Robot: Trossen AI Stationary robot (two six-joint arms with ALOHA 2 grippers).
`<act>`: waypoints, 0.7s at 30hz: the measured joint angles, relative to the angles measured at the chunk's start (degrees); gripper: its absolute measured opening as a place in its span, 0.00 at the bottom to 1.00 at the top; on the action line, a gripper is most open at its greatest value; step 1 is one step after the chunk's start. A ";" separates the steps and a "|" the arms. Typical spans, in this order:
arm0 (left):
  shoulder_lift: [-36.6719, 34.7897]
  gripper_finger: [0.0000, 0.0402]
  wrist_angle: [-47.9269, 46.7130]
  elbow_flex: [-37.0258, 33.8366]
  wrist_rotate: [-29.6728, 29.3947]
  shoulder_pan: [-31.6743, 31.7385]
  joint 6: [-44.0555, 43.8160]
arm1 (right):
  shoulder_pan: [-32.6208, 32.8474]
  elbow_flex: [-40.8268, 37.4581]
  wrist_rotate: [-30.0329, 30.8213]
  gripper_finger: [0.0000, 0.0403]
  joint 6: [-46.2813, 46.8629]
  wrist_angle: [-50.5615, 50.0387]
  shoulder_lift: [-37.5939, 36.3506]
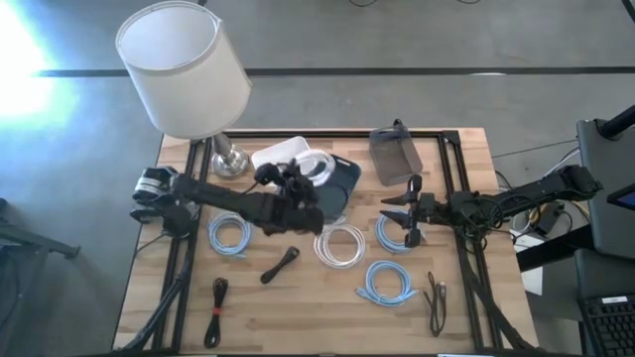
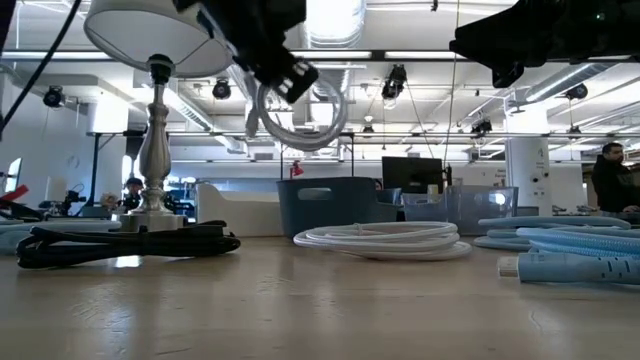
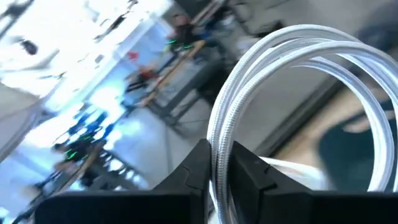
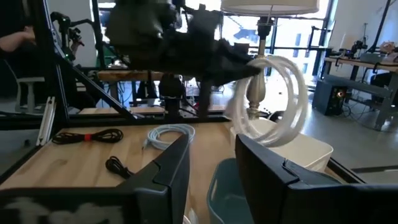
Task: Sort HDMI cables
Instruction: Put the left white HDMI cable into the white bin
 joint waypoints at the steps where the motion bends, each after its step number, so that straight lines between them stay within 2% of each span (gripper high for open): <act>1: -0.01 0.10 -0.04 -0.68 0.27 0.97 -0.91 | 0.00 0.00 0.01 0.30 0.00 0.00 0.00; 5: -0.01 0.10 1.02 -3.76 2.57 4.51 -2.54 | 0.01 0.00 0.00 0.28 1.62 0.01 0.34; 15: -0.01 0.11 5.68 -10.33 2.44 12.46 -2.65 | 0.03 -0.11 -0.04 0.24 5.81 -1.02 5.47; 21: -0.01 0.12 10.62 -14.99 7.56 16.70 -2.65 | 0.03 0.26 -0.04 0.22 8.39 -0.97 8.74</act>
